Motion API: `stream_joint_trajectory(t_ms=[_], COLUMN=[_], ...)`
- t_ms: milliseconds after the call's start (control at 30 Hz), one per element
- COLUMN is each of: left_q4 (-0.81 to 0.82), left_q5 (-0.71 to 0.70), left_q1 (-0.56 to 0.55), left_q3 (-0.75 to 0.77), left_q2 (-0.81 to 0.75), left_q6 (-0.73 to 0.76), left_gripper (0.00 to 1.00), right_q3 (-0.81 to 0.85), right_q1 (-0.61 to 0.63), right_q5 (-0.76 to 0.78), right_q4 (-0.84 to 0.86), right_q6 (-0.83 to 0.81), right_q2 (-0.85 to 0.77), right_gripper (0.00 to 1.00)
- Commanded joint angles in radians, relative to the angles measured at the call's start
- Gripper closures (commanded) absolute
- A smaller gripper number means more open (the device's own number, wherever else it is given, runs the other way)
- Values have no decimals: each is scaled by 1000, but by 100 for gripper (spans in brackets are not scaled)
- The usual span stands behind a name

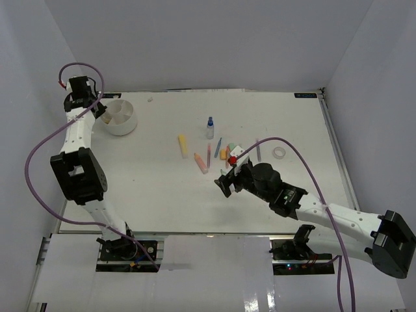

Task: Sort the stationery into containers
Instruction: Place the stationery in the storage box.

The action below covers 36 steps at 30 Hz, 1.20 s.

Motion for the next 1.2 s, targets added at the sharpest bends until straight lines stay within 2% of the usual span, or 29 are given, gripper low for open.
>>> stream_joint_trajectory(t_ms=[0,367,600,733,967,1067,1167], left_q4=[8,6,-8,-14,-55,-66,-65], left_q5=[9,67,66,71,121,135,149], left_q1=[25,40,42,42,42,42,43], left_q3=[112,303,294,274,265,215,109], left_q2=[57,259,306,312,224,125,4], left_q6=[26,34,34,29,9,-3,-14], left_gripper=[85,78,62,48,30,22,15], right_q3=[-12,-19,-12,-6,39,68,103], right_q1=[-6,-8,-8,-10,-32,-95,-212], right_q5=[-28,-38,-16,-1,152,206,199], right_q4=[11,4,-3,-15,-90,-144,-219], right_q6=[13,9,6,6,47,93,170], right_q2=[-35,-33,-25,-27,-26,-4,23], right_gripper=[10,10,10,10,10,10,10])
